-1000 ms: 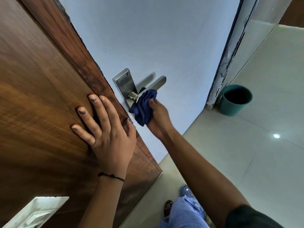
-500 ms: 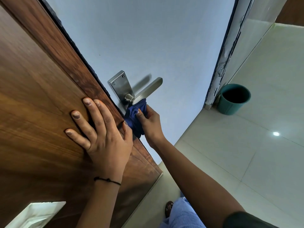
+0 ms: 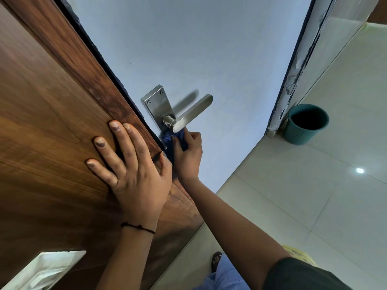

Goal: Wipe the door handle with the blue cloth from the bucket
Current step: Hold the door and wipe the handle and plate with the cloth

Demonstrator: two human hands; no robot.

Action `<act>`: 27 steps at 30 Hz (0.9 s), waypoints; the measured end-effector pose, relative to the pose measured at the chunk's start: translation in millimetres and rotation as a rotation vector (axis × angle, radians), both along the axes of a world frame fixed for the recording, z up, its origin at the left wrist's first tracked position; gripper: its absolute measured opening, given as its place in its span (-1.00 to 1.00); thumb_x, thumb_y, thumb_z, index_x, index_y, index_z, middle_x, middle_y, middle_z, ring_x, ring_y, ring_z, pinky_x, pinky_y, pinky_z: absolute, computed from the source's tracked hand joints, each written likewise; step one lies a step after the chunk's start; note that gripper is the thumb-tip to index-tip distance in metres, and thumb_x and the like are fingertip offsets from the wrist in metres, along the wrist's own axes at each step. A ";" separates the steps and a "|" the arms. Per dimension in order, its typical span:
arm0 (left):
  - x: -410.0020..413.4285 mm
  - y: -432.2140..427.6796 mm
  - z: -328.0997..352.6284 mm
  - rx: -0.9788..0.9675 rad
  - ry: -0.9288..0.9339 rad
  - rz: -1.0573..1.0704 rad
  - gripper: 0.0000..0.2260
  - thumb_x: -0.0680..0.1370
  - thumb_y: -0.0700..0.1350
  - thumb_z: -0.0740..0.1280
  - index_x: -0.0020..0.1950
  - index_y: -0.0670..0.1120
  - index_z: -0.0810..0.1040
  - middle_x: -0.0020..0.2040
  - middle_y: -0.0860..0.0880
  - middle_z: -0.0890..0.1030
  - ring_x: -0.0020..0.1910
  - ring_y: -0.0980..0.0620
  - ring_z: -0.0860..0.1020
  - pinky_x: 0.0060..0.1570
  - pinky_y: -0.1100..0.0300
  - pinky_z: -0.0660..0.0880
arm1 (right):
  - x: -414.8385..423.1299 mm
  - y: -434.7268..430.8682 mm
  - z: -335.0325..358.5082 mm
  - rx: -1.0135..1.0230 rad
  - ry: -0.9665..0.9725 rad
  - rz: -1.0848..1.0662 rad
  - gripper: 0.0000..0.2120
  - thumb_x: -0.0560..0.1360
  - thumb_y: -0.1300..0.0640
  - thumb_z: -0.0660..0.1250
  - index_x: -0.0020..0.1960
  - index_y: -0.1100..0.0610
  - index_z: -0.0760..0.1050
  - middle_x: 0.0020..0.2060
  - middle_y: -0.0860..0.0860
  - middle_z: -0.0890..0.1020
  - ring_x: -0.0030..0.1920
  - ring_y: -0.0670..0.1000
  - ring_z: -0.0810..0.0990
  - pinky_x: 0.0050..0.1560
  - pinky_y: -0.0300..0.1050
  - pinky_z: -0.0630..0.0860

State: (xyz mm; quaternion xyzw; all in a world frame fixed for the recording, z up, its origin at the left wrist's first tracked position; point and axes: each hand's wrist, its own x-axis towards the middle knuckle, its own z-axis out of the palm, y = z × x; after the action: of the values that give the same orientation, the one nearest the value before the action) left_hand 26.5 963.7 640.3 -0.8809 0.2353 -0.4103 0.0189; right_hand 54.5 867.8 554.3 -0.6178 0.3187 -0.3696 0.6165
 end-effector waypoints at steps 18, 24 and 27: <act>0.7 1.6 -3.0 -0.001 -0.064 -0.008 -0.24 0.56 0.10 0.13 0.56 -0.22 -0.20 0.54 -0.22 0.01 0.47 -0.28 -0.02 0.44 -0.19 -0.19 | -36.9 -42.9 5.7 0.317 0.098 -0.090 -0.69 0.53 0.28 0.24 0.25 0.13 0.40 0.02 0.06 0.59 -0.20 0.03 0.68 -0.23 -0.23 0.63; 1.3 0.4 -1.5 0.026 -0.081 0.010 -0.23 0.56 0.13 0.11 0.56 -0.22 -0.22 0.55 -0.21 -0.09 0.49 -0.24 -0.15 0.44 -0.17 -0.23 | -56.4 -39.3 45.2 -0.366 -0.108 -0.129 -0.40 0.37 0.43 0.13 0.31 -0.05 0.36 0.23 -0.29 0.44 0.22 -0.02 0.41 0.24 -0.17 0.41; 0.6 1.4 -2.0 0.027 -0.092 0.008 -0.21 0.55 0.12 0.15 0.56 -0.22 -0.21 0.55 -0.21 -0.03 0.50 -0.23 -0.15 0.45 -0.16 -0.29 | -45.6 -28.0 53.7 -0.891 0.061 -0.026 -0.54 0.46 0.27 0.13 0.30 0.01 0.48 0.31 -0.03 0.52 0.19 0.11 0.38 0.09 -0.05 0.35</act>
State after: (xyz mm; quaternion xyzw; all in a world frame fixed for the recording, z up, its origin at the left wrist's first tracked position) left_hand 27.0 965.0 638.4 -0.8617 0.2359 -0.4471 0.0432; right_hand 8.9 839.8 608.0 -0.8297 0.1542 -0.4602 0.2757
